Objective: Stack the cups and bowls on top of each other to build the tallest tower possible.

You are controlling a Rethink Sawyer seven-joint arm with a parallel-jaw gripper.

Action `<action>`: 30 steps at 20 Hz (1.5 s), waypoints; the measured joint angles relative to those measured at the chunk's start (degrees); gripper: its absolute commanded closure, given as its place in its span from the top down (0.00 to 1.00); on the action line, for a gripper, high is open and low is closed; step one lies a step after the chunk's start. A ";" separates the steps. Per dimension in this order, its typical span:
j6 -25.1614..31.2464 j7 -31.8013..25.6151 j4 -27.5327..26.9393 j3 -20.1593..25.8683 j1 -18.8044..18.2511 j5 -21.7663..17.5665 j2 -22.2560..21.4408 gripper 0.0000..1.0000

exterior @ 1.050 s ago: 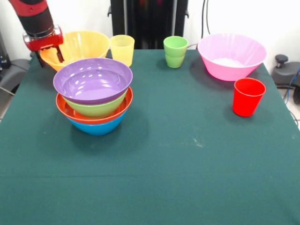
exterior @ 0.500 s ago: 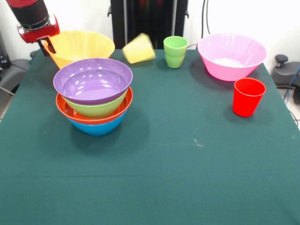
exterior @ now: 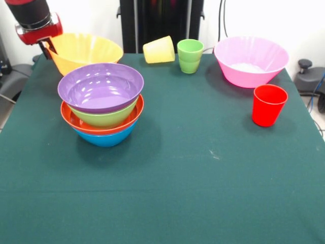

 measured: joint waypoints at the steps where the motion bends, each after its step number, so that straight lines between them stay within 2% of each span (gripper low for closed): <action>1: 0.00 0.00 -0.07 0.06 0.01 0.00 -0.02 0.00; 9: 2.72 0.00 -0.86 0.42 1.23 0.23 -2.24 0.00; 20: 16.41 0.00 -4.69 0.44 7.97 1.19 -7.77 0.00; 30: 17.54 0.00 -6.37 0.43 9.58 1.18 -8.93 0.00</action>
